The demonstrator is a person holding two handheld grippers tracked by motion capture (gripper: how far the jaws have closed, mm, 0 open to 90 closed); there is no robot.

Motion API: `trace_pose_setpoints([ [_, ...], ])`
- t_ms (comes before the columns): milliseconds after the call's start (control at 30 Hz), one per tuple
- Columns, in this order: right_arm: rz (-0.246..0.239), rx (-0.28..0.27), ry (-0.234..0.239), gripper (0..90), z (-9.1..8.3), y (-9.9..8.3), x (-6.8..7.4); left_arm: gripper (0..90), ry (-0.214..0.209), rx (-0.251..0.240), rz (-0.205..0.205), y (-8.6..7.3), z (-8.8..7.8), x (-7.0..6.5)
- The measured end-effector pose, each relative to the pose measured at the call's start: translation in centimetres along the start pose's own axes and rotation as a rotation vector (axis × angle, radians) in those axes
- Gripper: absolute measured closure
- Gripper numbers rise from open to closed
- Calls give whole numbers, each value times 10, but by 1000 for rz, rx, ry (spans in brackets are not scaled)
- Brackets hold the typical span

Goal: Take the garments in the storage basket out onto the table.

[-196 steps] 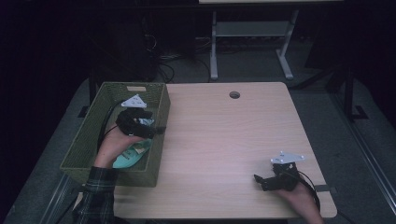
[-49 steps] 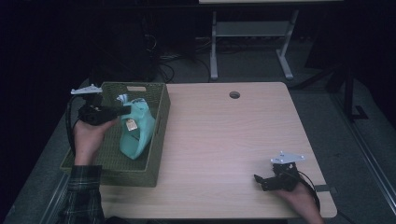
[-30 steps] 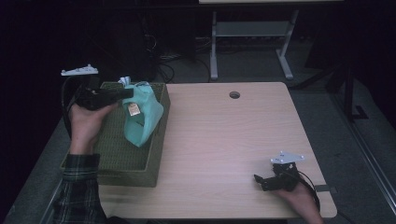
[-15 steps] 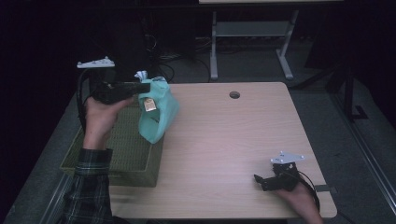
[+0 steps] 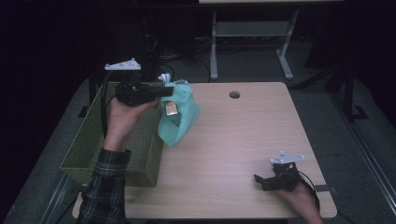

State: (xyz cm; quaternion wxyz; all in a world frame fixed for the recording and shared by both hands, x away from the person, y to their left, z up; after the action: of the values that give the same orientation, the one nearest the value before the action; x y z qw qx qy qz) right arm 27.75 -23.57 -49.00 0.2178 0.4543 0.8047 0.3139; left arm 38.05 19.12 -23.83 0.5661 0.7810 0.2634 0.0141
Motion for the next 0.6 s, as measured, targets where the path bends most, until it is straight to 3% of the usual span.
trace_pose_setpoints([
  [233,0,0,0,16,0,0,0,882,-48,22,5,-9,31,-10],
  [600,-1,1,-1,16,0,0,0,882,-72,60,6,-20,66,-19],
])
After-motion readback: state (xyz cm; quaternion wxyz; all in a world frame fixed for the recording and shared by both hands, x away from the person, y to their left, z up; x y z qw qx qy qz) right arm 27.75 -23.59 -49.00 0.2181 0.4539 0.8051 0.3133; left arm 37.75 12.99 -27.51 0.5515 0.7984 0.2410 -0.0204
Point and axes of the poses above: each handheld gripper's, and its own axes: z roughly forward along the jaws, y roughly out of its top, x roughly to its left, the point moved 1 cm from there along z, roughly forward along the jaws, and after that the axes turned 8 degrees about -y, right-handed, at the moved point
